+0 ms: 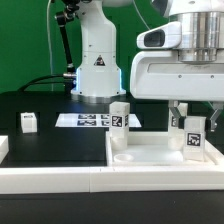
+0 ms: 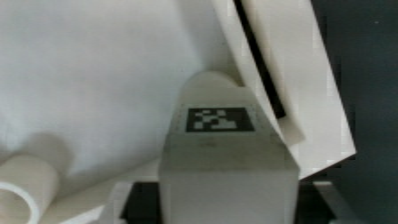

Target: Assemble square table

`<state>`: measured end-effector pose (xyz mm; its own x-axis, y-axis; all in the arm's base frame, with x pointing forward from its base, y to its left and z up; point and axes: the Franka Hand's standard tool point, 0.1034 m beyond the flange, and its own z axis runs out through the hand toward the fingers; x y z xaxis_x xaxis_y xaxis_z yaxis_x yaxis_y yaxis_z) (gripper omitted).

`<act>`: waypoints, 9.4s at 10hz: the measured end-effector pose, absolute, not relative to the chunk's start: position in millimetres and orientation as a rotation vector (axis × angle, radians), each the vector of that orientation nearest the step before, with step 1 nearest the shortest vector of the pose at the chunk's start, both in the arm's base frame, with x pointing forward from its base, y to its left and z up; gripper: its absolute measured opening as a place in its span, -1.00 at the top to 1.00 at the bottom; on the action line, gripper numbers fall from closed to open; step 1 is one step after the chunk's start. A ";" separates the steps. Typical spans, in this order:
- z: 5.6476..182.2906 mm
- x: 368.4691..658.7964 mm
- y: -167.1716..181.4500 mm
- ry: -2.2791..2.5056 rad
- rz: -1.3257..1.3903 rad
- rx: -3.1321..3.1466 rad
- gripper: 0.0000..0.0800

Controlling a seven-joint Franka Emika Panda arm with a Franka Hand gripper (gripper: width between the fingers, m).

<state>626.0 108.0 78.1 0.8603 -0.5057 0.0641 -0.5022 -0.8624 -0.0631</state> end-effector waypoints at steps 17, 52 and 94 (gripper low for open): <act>76.5 621.9 109.3 2.397 0.016 -1.828 0.27; 73.7 620.4 116.4 1.743 -0.091 -2.510 0.27; 79.1 622.4 73.5 1.224 -0.125 -2.945 0.26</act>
Offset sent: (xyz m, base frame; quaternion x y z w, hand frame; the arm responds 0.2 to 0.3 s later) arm -0.0180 -0.0009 0.0007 0.0134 0.0086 0.3244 0.9458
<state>622.4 73.5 79.1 0.7031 -0.7052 0.0912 -0.7091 -0.7049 0.0164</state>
